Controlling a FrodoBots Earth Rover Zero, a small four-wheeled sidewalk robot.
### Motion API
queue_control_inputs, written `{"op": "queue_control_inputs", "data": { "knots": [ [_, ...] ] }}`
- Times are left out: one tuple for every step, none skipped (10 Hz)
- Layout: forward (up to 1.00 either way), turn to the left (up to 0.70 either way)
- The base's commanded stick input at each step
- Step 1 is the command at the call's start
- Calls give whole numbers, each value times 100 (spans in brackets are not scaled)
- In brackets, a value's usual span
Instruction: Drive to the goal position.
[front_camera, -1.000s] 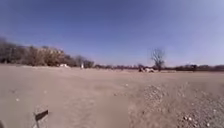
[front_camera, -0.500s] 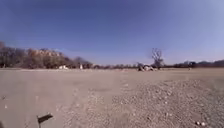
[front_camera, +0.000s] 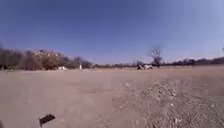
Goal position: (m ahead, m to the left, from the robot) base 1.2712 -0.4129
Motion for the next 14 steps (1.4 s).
{"op": "queue_control_inputs", "data": {
  "knots": [
    [50,0],
    [50,0],
    [50,0],
    [50,0],
    [50,0],
    [50,0],
    [50,0],
    [50,0],
    [50,0],
    [50,0],
    [50,0],
    [50,0],
    [50,0],
    [50,0]
  ]
}}
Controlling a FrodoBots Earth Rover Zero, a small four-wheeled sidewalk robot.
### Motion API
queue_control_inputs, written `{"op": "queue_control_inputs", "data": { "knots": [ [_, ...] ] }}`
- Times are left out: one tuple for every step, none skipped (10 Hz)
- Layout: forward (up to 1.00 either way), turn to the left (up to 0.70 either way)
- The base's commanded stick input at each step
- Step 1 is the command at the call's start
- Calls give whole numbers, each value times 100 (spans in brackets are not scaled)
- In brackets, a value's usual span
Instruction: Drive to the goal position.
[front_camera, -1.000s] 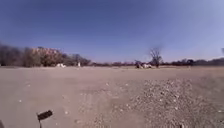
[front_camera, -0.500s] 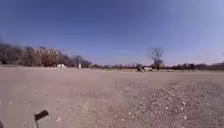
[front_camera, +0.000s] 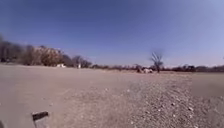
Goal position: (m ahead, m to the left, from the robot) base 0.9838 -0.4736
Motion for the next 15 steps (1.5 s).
{"op": "queue_control_inputs", "data": {
  "knots": [
    [50,0],
    [50,0],
    [50,0],
    [50,0],
    [50,0],
    [50,0],
    [50,0],
    [50,0],
    [50,0],
    [50,0],
    [50,0],
    [50,0],
    [50,0],
    [50,0],
    [50,0]
  ]
}}
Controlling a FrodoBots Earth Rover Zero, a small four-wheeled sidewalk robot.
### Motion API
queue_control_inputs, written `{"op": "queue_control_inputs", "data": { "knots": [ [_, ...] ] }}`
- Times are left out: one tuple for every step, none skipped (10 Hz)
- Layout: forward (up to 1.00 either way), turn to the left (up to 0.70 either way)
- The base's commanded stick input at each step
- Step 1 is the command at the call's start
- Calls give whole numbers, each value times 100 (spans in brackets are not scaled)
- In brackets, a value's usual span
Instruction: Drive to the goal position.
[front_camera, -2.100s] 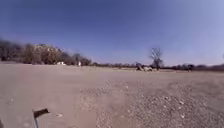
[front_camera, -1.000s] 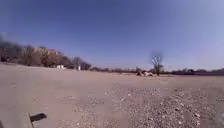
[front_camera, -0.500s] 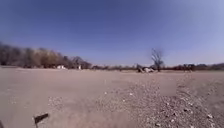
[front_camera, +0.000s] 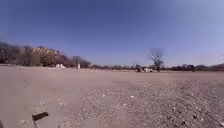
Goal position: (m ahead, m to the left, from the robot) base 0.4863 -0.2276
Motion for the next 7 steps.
{"op": "queue_control_inputs", "data": {
  "knots": [
    [50,0],
    [50,0],
    [50,0],
    [50,0],
    [50,0],
    [50,0],
    [50,0]
  ]
}}
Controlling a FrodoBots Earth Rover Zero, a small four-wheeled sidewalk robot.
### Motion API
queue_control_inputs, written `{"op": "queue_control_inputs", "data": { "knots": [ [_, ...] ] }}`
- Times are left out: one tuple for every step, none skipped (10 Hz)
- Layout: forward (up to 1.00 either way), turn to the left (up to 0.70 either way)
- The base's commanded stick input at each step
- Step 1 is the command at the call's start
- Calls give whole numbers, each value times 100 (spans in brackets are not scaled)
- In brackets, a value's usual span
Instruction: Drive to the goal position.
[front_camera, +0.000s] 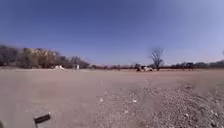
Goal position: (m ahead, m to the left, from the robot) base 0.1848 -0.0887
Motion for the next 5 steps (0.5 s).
{"op": "queue_control_inputs", "data": {
  "knots": [
    [50,0],
    [50,0],
    [50,0],
    [50,0],
    [50,0]
  ]
}}
